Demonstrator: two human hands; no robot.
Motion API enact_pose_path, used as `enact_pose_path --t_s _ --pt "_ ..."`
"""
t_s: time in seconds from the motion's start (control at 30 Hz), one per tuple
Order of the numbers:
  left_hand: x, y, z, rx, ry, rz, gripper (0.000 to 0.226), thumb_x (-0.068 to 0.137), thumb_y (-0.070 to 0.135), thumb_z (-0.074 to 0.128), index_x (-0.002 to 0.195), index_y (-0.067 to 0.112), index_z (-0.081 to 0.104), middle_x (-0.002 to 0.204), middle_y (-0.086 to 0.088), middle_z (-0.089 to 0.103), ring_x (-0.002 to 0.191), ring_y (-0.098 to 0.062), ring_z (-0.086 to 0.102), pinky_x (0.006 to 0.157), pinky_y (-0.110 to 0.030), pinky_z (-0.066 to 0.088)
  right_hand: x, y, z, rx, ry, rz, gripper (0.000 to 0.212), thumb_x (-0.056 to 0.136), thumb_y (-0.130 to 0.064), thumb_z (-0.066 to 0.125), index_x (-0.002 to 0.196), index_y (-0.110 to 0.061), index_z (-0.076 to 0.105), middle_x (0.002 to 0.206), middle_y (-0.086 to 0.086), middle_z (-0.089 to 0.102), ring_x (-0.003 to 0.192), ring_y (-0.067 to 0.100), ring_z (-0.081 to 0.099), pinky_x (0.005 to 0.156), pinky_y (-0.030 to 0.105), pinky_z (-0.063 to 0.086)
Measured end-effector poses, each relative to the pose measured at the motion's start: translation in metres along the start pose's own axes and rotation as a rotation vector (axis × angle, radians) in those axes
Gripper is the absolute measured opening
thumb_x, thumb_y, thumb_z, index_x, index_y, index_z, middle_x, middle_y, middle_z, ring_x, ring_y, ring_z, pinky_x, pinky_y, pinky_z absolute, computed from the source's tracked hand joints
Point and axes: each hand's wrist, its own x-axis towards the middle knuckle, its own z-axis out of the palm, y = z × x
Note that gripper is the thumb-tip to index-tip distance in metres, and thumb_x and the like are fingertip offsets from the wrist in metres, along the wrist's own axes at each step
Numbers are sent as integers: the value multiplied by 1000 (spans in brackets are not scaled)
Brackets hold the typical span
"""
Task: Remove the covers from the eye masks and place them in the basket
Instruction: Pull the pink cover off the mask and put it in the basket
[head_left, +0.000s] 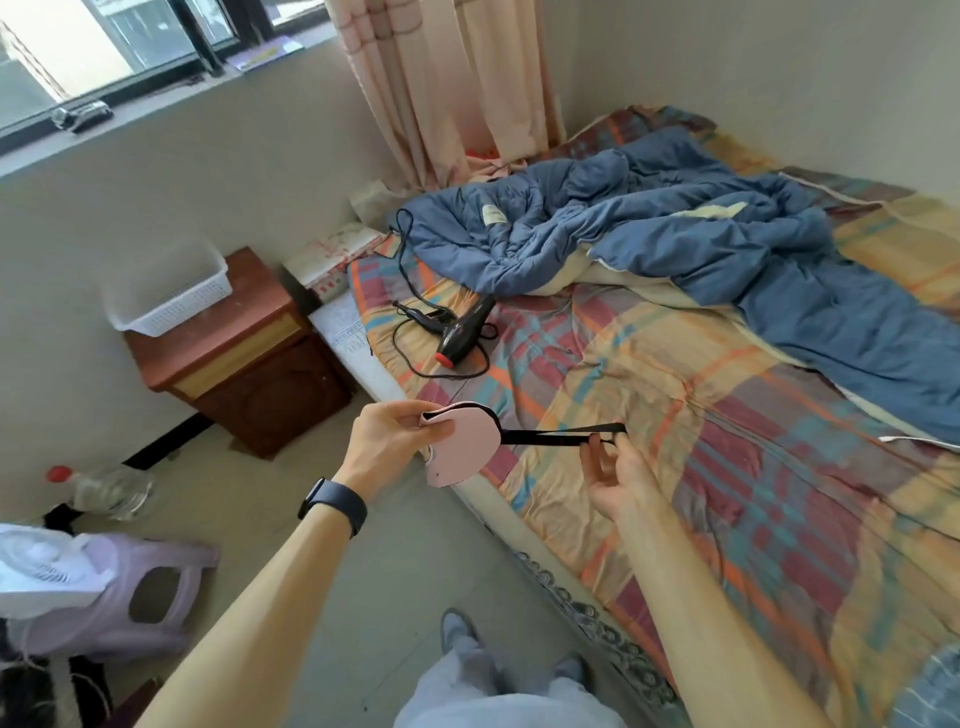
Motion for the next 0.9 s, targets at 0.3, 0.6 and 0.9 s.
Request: enact_pose_path --t_s 0.3,0.6,0.9 --pt "-6 -53 -75 -55 152 -73 16 70 26 87 79 36 80 75 17 76 66 5 65 65 -14 48 -13 78 72 -50 -87 113 33 99 -30 59 82 -2 57 85 8 58 69 18 61 63 31 62" --pt "14 -95 -200 -17 81 -42 15 68 30 87 82 35 81 76 12 77 71 -2 66 64 -18 51 -56 223 163 -1164 -760 -354 11 85 -28 76 90 -19 80 70 2 68 47 10 57 45 21 50" --pt "32 -115 -328 -4 -33 5 22 71 29 84 89 26 71 81 3 78 80 -13 72 72 -28 57 -79 356 257 -1916 -1027 -595 35 63 -59 80 82 -30 77 67 -12 66 65 9 60 60 25 45"
